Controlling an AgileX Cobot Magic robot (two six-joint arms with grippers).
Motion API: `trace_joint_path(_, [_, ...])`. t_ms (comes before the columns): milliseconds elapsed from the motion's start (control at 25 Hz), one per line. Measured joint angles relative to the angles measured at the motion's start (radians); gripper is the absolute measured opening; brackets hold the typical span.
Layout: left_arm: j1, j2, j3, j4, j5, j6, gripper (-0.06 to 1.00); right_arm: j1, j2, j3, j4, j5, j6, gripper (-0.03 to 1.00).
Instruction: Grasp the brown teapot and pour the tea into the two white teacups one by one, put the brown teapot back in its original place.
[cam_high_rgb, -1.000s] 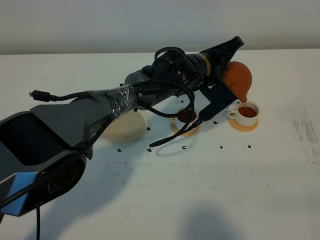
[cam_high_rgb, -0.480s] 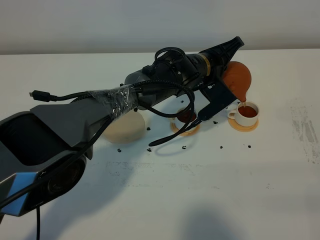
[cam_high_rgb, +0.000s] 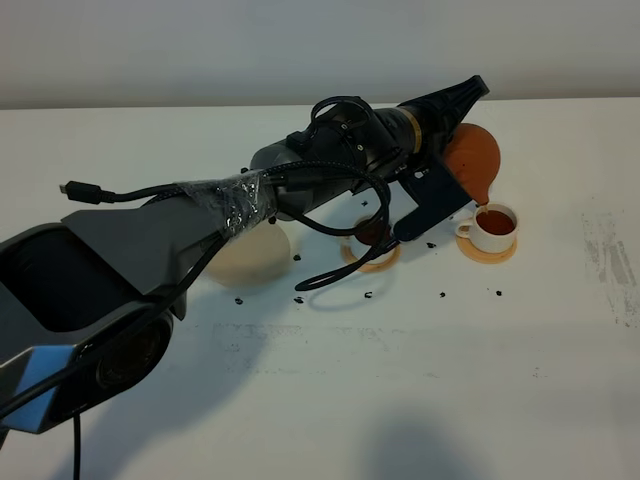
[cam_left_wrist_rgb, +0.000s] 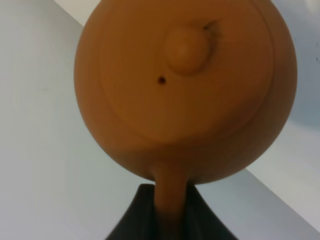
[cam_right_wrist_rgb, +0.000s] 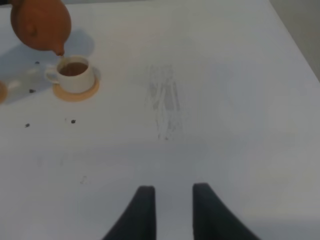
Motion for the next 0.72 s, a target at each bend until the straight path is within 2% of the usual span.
trace_joint_path(440, [-0.007,0.000,0.000,-0.002,0.007,-0.006,0.08,0.000,0.000,0.000,0.000,0.000,0.000,0.21])
trace_joint_path(720, [-0.007,-0.006,0.000,-0.141,0.083,-0.006,0.08,0.000,0.000,0.000,0.000,0.000,0.000,0.21])
